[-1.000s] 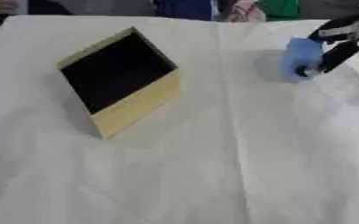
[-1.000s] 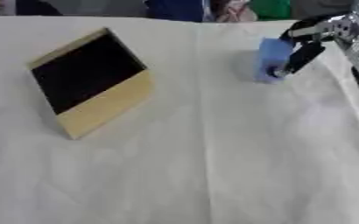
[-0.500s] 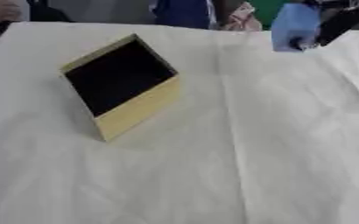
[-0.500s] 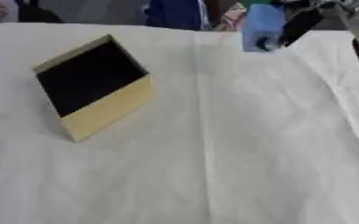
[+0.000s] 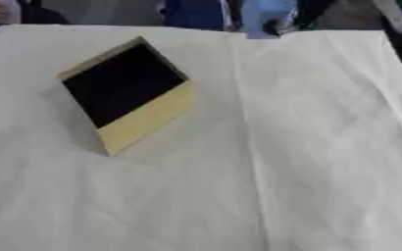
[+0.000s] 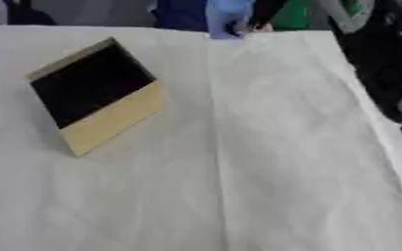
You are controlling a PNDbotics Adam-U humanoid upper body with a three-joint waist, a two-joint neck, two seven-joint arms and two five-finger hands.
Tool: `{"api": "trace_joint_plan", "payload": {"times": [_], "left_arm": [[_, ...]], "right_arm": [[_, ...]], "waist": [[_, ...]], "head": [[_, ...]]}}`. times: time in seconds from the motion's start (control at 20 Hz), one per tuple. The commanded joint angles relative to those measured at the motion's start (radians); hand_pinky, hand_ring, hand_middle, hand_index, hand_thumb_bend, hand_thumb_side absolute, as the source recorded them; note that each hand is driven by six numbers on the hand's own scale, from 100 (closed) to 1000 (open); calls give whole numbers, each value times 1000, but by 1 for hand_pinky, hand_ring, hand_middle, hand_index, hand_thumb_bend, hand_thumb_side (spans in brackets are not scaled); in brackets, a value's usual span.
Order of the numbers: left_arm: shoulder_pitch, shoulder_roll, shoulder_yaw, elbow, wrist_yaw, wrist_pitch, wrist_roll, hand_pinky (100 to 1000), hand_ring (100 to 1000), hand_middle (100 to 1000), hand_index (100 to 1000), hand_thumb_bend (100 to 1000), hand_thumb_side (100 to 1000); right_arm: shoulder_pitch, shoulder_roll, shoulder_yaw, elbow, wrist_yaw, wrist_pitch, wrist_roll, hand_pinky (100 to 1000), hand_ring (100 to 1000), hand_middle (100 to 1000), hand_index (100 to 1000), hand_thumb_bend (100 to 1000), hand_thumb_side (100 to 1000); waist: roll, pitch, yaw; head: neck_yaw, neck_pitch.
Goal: Pick up objects on the table and place them in the box.
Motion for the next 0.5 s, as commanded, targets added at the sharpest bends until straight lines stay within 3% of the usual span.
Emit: {"api": "trace_joint_plan", "payload": {"times": [0.05,0.3,0.5], "left_arm": [[-15,17,0,-16,7,-1,-8,674,614,631,867,100,874],[-27,11,-5,-16,15,-1,-14,673,614,630,867,100,874],[-35,5,-8,-16,20,0,-18,673,614,630,867,100,875]], "right_arm": [[-39,64,-3,7,10,-2,2,903,904,766,846,100,532],[-51,166,-5,50,33,-3,-4,898,902,761,849,100,547],[-56,229,-19,90,56,4,-26,894,900,754,850,100,559]], "waist": [[6,-26,6],[5,-28,15],[4,-25,25]], "head": [[-5,17],[-20,21],[-5,14]]}}
